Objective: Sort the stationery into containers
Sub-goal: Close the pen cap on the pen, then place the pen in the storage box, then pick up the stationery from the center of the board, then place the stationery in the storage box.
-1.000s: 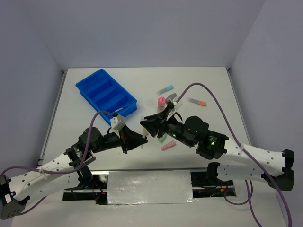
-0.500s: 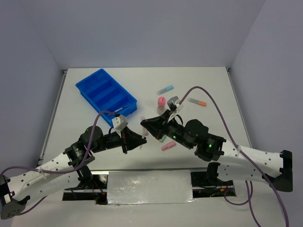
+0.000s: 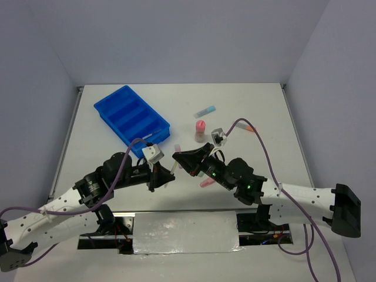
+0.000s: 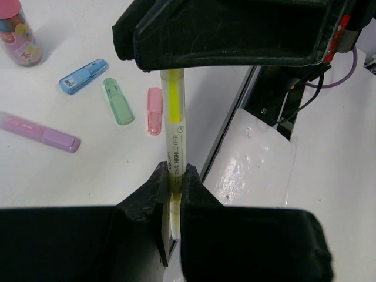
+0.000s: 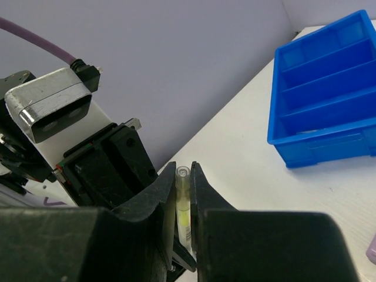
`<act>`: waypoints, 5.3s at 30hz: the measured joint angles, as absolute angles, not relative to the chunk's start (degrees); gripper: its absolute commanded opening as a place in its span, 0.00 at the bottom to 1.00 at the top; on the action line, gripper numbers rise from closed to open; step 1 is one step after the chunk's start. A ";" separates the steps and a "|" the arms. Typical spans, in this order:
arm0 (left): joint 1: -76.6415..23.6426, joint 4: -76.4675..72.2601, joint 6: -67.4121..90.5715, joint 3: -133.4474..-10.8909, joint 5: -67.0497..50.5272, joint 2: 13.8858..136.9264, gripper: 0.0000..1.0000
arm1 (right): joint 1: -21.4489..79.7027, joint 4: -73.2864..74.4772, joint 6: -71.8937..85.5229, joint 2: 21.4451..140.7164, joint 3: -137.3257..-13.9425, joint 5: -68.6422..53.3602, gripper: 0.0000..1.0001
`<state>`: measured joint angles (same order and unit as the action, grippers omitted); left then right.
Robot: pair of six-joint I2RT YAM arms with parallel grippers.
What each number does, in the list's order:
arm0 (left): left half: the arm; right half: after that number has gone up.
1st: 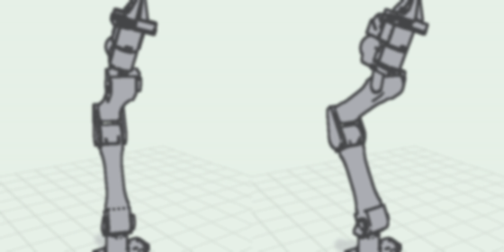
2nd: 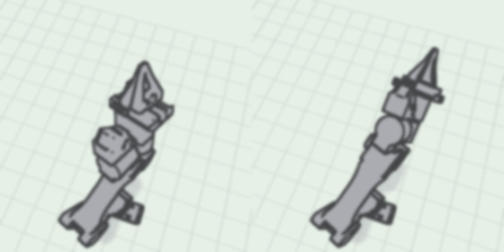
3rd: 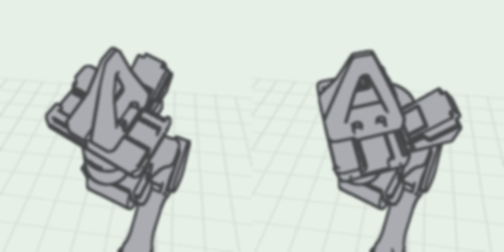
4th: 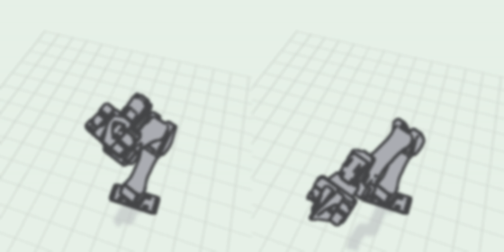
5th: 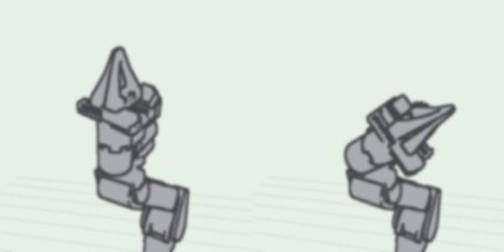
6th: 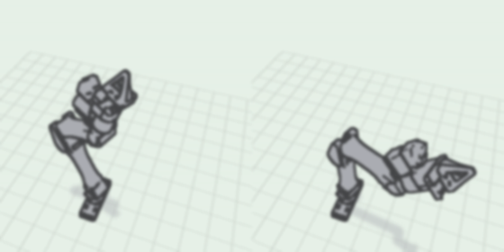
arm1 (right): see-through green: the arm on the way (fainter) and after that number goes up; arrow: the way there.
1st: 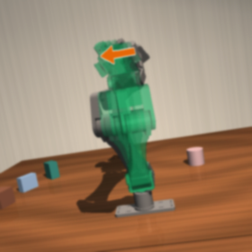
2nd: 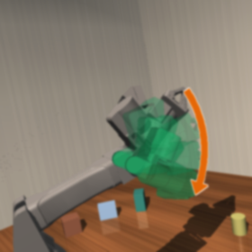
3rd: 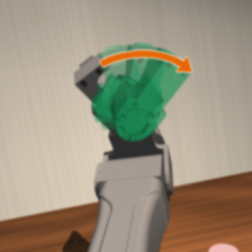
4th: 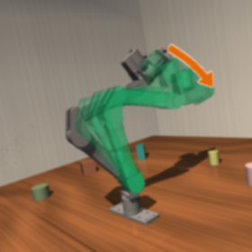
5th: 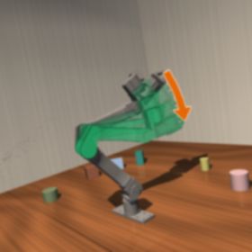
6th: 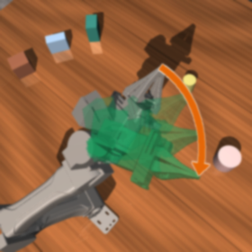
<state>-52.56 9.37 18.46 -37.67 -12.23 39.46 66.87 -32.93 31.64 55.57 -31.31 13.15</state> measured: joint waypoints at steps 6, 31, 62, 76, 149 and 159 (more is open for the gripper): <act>-51.59 13.28 16.71 -39.00 -10.85 39.68 0.00 | 66.96 -37.93 32.67 59.51 -30.72 14.59 0.00; -30.79 4.40 -13.23 -51.09 8.51 65.95 0.00 | 66.32 14.87 22.48 20.10 -55.37 27.51 0.70; -19.62 4.21 -19.11 -54.28 -5.17 85.54 0.36 | 66.32 18.59 24.16 20.91 -44.34 20.14 0.70; -23.20 -5.06 3.49 -56.34 -8.32 69.84 0.99 | 66.32 19.20 24.49 18.83 -43.77 23.40 0.74; -21.17 11.75 -14.87 -74.39 21.37 99.13 0.00 | 66.32 28.16 21.58 6.15 -43.29 22.96 0.73; -18.28 3.25 -18.11 -69.56 17.63 99.13 0.00 | 66.32 27.90 21.61 6.17 -42.30 20.56 0.73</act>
